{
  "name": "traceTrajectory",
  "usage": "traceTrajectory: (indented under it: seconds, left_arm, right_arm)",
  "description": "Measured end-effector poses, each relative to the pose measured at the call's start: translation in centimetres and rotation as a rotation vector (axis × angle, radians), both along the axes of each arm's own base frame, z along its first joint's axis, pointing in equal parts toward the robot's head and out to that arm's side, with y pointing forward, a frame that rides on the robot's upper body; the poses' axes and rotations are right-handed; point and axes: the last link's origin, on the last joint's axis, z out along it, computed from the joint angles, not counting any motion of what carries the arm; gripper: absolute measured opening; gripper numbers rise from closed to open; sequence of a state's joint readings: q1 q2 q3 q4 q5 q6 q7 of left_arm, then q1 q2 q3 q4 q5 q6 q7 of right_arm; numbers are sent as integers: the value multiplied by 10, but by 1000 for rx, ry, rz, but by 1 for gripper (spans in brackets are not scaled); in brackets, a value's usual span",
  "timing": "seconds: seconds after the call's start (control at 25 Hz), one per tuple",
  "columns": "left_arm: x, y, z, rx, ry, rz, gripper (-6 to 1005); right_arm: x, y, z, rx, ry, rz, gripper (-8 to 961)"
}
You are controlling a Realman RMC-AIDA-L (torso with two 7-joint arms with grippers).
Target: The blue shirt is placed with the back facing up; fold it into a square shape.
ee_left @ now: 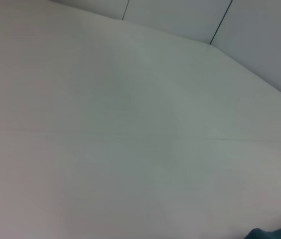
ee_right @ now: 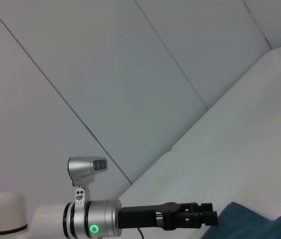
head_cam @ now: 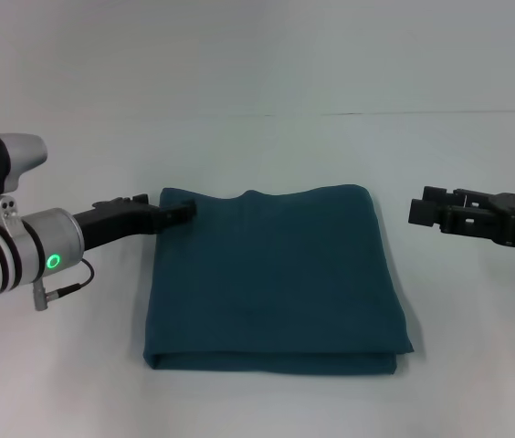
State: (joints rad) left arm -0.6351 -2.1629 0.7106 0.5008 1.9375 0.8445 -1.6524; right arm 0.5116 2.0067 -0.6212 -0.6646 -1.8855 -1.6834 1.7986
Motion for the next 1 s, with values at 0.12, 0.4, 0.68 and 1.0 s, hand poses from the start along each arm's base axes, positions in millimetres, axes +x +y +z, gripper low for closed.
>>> traceTrajectory:
  seconds: [0.12,0.4,0.68,1.0]
  left_arm:
    - [1,0,-3,-10,13,-7,818]
    - [2,1,-7,-18,35,-9,798]
    - [4,1,-8,-20,33,-11,778]
    - [3,1,-8,-22,38,-12,700]
  right_arm:
    - [1,-1,-1,0,1,-3,911]
    - [2,-2,-2,0,3,-7,912]
    - [3,-3,-2,0,3,-11,912]
    - [3,-3,-2,-1,3,-10,911]
